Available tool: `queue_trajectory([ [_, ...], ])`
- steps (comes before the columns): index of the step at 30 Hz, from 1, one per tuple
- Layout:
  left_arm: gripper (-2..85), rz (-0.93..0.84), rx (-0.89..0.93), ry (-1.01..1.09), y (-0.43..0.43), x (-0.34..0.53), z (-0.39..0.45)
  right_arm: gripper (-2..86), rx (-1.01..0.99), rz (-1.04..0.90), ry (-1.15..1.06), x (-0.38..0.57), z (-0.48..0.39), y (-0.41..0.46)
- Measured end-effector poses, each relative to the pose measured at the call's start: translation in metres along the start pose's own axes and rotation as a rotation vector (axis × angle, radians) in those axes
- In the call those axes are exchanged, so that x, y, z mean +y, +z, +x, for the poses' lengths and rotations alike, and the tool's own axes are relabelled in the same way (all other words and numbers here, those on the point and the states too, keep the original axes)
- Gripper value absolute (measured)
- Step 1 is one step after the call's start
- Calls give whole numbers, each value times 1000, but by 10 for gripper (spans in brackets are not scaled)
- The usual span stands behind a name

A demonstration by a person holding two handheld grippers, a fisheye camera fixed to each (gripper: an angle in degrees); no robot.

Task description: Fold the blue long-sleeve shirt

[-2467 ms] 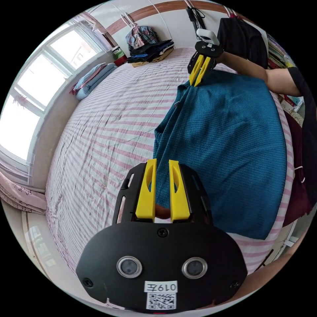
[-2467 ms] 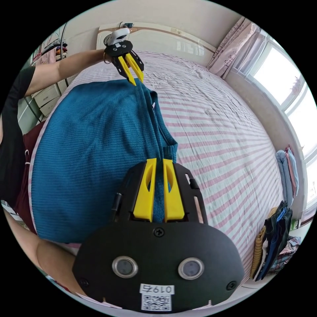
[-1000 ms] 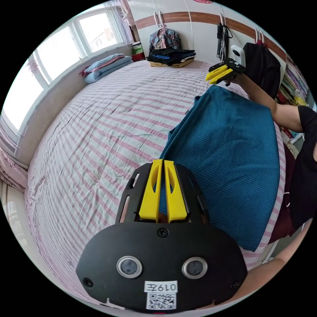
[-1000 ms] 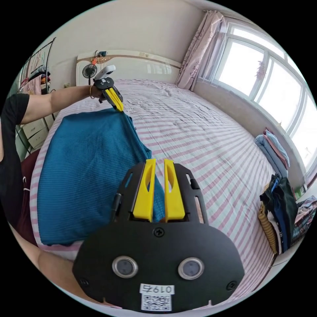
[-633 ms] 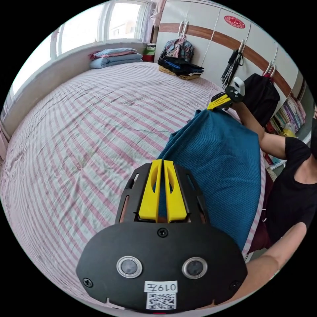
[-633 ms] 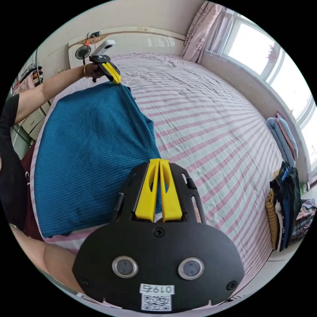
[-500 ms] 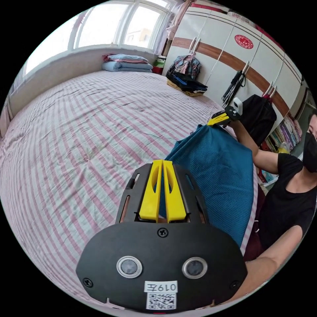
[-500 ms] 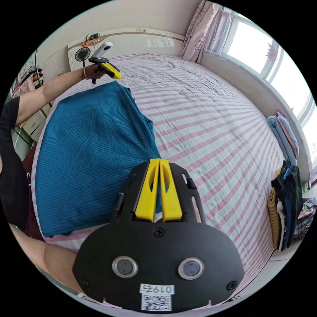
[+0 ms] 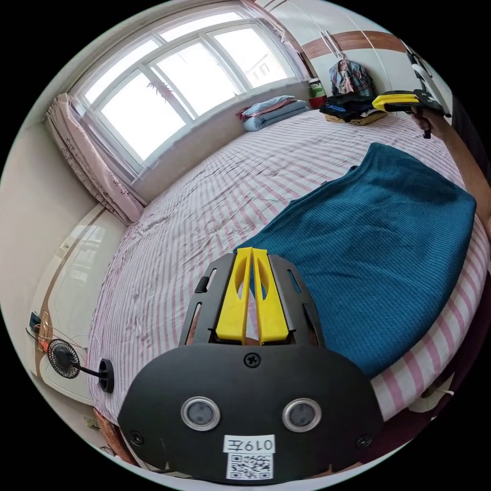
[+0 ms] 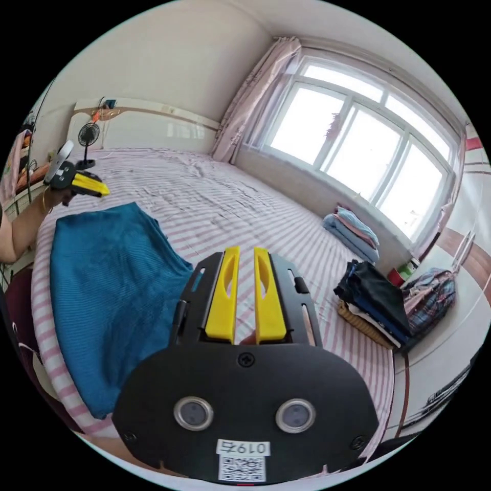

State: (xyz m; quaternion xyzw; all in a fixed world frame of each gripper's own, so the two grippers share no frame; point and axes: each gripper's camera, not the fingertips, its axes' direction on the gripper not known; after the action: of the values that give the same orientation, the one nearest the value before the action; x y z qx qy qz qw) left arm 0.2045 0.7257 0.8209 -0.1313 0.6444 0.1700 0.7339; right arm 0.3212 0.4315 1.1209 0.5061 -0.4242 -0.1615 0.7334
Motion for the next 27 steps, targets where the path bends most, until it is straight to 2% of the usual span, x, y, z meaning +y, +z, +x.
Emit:
queue_trajectory([
  [3, 7, -42, 122, -18, 9, 23, 16, 25, 50, -213, 43, 17, 2, -3],
  [5, 8, -88, 167, -35, 16, 34, 20, 23, -99, -342, 29, 44, -8, 5],
  [9, 9, -154, 175, -96, 19, 55, 20, 104, -216, -498, 138, 80, -12, 16],
  [12, 9, -122, 226, -183, 7, 75, 15, 103, -319, -433, 258, 102, -14, -10],
  [15, 9, -119, 313, -233, 0, 95, 14, 117, -306, -446, 329, 126, -21, -40],
  [17, 8, -108, 339, -254, -4, 106, 16, 113, -302, -381, 399, 144, -30, -81],
  [21, 7, -129, 311, -171, -14, 125, 27, 110, -258, -321, 554, 178, -44, -137],
  [27, 9, -127, 461, -149, -7, 156, 28, 112, -473, -324, 689, 234, -49, -171],
])
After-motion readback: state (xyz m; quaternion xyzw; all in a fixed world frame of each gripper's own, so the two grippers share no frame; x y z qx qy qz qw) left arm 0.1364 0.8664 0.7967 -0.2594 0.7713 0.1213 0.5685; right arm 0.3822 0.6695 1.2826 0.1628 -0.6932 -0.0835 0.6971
